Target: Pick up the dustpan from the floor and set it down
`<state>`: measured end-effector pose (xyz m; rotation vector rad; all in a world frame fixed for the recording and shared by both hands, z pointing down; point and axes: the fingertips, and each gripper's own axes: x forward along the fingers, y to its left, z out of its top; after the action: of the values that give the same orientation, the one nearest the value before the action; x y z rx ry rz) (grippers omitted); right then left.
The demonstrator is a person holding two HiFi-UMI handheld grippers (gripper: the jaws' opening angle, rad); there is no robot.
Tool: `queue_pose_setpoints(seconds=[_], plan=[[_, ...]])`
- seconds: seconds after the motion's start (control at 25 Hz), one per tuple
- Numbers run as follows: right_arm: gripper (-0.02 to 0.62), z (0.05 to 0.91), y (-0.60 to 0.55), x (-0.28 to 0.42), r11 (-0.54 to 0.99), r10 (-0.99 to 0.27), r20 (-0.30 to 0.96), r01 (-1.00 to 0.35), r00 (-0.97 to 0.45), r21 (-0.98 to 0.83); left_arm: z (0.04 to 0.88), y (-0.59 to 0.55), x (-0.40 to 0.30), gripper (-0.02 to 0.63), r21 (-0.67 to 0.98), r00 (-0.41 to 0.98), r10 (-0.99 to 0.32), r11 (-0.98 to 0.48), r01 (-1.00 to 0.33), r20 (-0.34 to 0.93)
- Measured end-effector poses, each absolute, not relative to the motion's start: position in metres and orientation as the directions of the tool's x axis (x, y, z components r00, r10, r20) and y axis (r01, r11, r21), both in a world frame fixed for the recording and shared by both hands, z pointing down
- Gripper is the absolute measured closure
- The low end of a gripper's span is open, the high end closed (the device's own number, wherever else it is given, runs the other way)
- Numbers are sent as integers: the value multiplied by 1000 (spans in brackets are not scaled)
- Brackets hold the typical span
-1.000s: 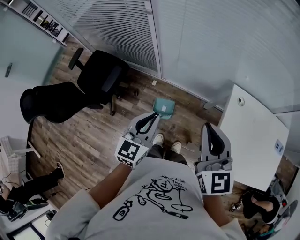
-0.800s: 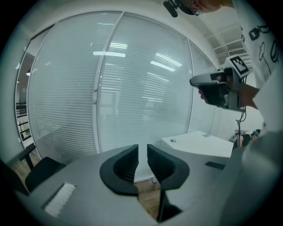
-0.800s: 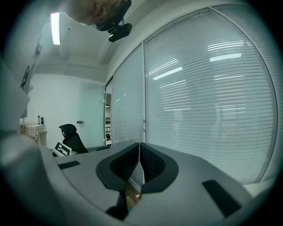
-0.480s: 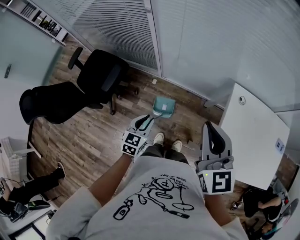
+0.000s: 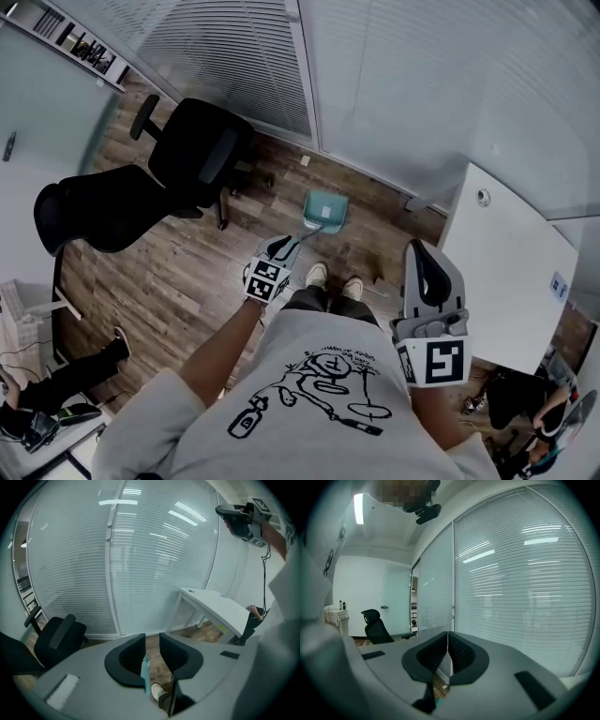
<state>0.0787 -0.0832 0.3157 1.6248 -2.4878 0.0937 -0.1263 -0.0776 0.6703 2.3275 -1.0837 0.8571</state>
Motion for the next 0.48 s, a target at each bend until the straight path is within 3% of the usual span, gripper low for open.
queue_pose_setpoints(seconds=[0.48], plan=[[589, 316, -89, 76, 389, -909, 184, -920, -375, 48, 752, -72, -135, 476, 126, 457, -402, -626, -769, 793]])
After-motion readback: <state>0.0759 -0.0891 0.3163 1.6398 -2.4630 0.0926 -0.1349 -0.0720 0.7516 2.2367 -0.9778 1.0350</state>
